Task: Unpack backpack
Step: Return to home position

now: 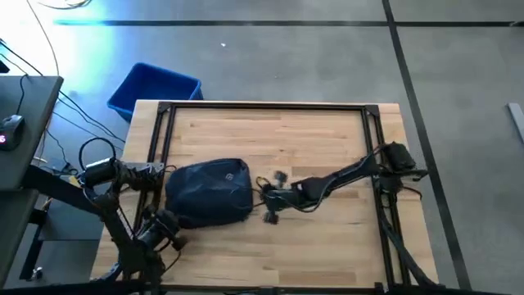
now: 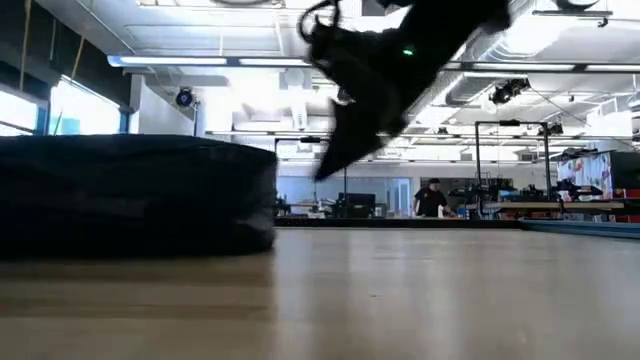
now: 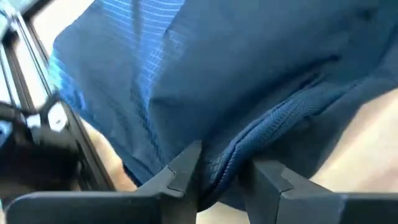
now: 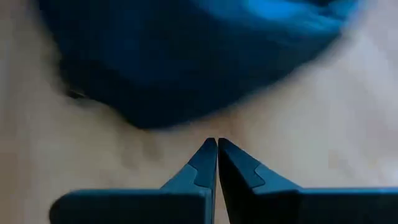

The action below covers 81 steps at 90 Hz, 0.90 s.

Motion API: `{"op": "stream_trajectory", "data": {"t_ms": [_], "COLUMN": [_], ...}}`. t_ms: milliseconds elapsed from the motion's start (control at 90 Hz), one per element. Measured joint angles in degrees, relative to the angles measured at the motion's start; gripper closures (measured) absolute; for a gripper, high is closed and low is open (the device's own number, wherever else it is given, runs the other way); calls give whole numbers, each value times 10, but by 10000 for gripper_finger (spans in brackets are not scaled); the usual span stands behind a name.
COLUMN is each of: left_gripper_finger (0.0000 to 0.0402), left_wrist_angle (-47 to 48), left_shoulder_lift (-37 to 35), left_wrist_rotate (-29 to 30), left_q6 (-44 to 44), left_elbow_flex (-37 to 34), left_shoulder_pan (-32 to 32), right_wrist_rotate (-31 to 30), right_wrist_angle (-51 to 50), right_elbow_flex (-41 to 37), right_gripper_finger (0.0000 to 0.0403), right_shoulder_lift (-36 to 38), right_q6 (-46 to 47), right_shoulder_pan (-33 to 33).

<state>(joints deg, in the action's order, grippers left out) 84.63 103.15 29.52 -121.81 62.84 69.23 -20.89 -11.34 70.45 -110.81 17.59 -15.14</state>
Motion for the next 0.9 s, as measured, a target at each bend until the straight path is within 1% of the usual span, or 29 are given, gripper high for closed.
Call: {"op": "stream_trajectory", "data": {"t_ms": [100, 167, 222, 267, 333, 378, 456, 489, 533, 589, 633, 689, 778, 856, 900], "left_gripper_finger": [325, 325, 325, 325, 325, 325, 325, 323, 318, 305, 291, 271, 237, 217, 209], "left_wrist_angle": [18, 48, 51, 51, 44, 31, 26, 20, -7, -53, -74, -76, -63, -29, 2], "left_shoulder_lift": [0, 0, 0, -1, -2, -3, -3, -3, -4, -8, -10, -10, -11, -12, -12], "left_wrist_rotate": [-27, -44, -37, -13, 10, 3, -48, -59, -53, -25, -10, -8, -36, -70, -75], "left_q6": [-11, -12, -21, -24, -24, -15, -17, -14, 9, 25, 36, 39, 49, 52, 43], "left_elbow_flex": [20, 35, 37, 28, 12, -6, -48, -64, -80, -88, -88, -82, -57, -20, 1], "left_shoulder_pan": [12, 19, 24, 27, 21, 15, 12, 13, 14, 9, 2, -1, 2, 9, 16], "right_wrist_rotate": [48, 66, 81, 81, 61, 40, 24, 22, 20, 18, 17, 10, 2, 4, 6], "right_wrist_angle": [117, 159, 171, 158, 109, 68, 21, 3, -22, -51, -62, -66, -67, -66, -65], "right_elbow_flex": [2, 19, 47, 72, 109, 132, 167, 179, 193, 206, 211, 213, 213, 213, 214], "right_gripper_finger": [403, 403, 403, 403, 403, 403, 403, 403, 403, 403, 403, 403, 403, 403, 403], "right_shoulder_lift": [-41, -70, -93, -109, -124, -127, -128, -128, -128, -128, -128, -128, -128, -128, -128], "right_q6": [-40, -51, -61, -73, -91, -103, -115, -116, -116, -117, -116, -117, -117, -117, -117], "right_shoulder_pan": [9, 16, 21, 22, 21, 18, 10, 7, 2, -5, -9, -14, -19, -20, -20]}}
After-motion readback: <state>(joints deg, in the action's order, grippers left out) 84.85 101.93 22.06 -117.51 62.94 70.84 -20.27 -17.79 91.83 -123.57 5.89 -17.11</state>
